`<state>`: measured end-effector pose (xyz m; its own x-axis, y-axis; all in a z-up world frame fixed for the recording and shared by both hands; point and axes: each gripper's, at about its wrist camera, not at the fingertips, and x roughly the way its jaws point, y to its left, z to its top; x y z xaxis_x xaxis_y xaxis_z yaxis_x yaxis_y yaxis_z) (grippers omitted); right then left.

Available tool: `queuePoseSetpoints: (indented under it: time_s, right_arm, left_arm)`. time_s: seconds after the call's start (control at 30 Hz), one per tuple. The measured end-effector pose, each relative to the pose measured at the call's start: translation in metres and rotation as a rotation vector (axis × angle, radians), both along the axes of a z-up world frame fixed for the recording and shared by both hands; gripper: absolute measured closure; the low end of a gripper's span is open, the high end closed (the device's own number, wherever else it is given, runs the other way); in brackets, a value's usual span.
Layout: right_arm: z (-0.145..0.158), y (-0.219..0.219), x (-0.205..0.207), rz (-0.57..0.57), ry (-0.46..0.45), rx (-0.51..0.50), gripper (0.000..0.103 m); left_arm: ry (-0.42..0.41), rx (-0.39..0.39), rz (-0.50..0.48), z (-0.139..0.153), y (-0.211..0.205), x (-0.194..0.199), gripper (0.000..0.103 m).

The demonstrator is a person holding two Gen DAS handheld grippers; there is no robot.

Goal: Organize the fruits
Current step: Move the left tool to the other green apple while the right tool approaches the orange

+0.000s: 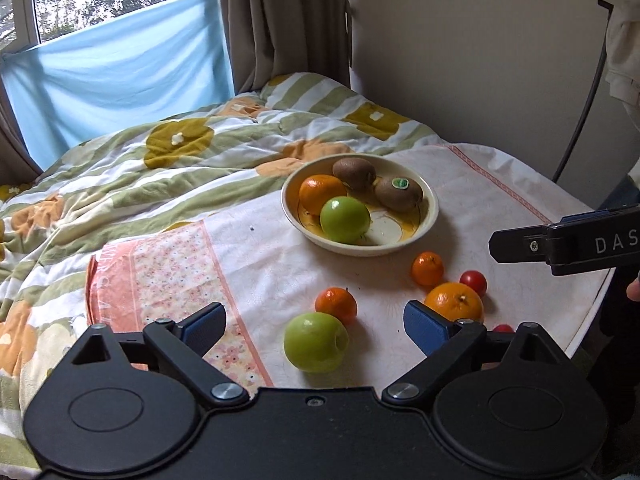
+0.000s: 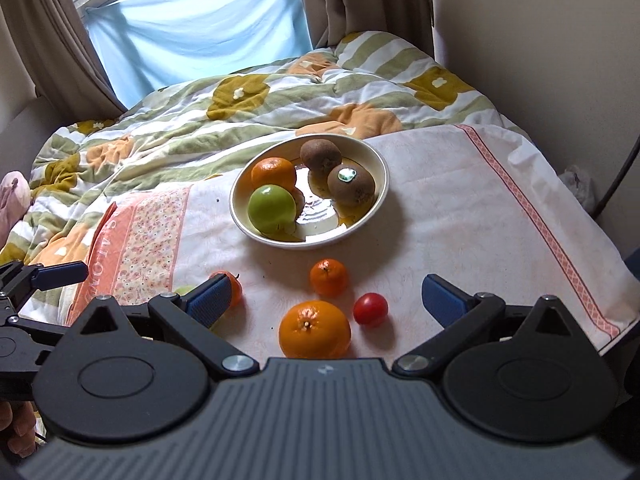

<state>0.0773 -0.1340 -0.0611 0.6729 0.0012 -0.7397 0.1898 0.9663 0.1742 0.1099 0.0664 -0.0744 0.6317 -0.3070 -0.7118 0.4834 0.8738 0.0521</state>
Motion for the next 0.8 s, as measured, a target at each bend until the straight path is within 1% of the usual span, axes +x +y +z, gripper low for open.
queuePoseSetpoints:
  time_s: [0.13,0.2,0.33,0.4,0.53,0.67,0.73,0.77,0.8]
  right_arm:
    - [-0.018,0.006,0.000,-0.022,0.025,0.001,0.000]
    - [-0.029,0.009,0.003,-0.027,0.037,0.001,0.000]
    - [-0.049,0.016,0.011,-0.031,0.059,0.000,0.000]
    - [-0.058,0.018,0.016,-0.036,0.070,0.005,0.000]
    - [-0.070,0.020,0.023,-0.044,0.084,0.011,0.000]
    - [-0.076,0.019,0.026,-0.052,0.094,0.026,0.000]
    - [-0.079,0.018,0.027,-0.057,0.097,0.032,0.000]
    - [-0.080,0.018,0.027,-0.059,0.099,0.036,0.000]
    - [-0.080,0.018,0.027,-0.059,0.100,0.042,0.000]
  left_arm:
    - [0.039,0.014,-0.026,-0.023,-0.002,0.011,0.007]
    - [0.063,0.015,-0.027,-0.034,-0.002,0.019,0.011]
    - [0.102,0.011,-0.029,-0.053,-0.002,0.035,0.014]
    - [0.118,0.015,-0.035,-0.063,-0.003,0.043,0.020]
    - [0.142,0.013,-0.036,-0.075,-0.004,0.051,0.024]
    - [0.155,0.026,-0.039,-0.082,-0.006,0.054,0.032]
    - [0.162,0.028,-0.038,-0.084,-0.006,0.055,0.033]
    - [0.170,0.023,-0.039,-0.085,-0.007,0.056,0.036]
    - [0.182,0.006,-0.042,-0.085,-0.006,0.057,0.043]
